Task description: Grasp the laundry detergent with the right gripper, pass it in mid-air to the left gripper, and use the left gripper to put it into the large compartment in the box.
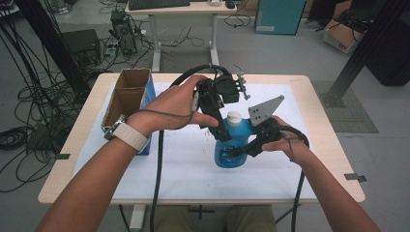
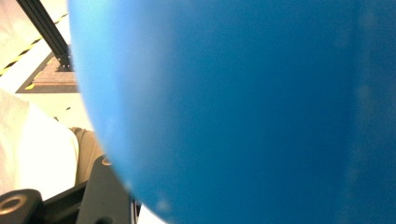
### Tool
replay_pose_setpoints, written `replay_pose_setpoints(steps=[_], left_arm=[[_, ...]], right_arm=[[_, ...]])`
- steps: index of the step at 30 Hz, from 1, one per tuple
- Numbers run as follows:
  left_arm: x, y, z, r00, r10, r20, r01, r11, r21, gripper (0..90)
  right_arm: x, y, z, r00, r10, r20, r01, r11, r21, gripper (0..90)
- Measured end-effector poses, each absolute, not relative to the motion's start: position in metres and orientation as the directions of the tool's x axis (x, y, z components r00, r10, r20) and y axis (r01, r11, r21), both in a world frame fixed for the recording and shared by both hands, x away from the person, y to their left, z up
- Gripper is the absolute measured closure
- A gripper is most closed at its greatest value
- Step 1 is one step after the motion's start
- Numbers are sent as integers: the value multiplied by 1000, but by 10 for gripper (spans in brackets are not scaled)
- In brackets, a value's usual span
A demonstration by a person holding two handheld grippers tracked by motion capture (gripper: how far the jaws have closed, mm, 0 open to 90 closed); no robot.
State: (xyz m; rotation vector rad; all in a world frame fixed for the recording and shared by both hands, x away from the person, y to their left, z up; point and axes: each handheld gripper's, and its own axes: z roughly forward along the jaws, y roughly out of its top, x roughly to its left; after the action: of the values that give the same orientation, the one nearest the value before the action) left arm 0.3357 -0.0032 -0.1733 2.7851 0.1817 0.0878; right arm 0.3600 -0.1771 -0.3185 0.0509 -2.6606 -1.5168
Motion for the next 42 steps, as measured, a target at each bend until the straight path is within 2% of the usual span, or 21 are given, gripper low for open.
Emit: replay_pose_setpoints(steps=[42], left_arm=[[339,-15,-184,993,120,21,106,-936,335,70]], right_arm=[[357,-173,-317,-995,-76,65,15,525,851,424]])
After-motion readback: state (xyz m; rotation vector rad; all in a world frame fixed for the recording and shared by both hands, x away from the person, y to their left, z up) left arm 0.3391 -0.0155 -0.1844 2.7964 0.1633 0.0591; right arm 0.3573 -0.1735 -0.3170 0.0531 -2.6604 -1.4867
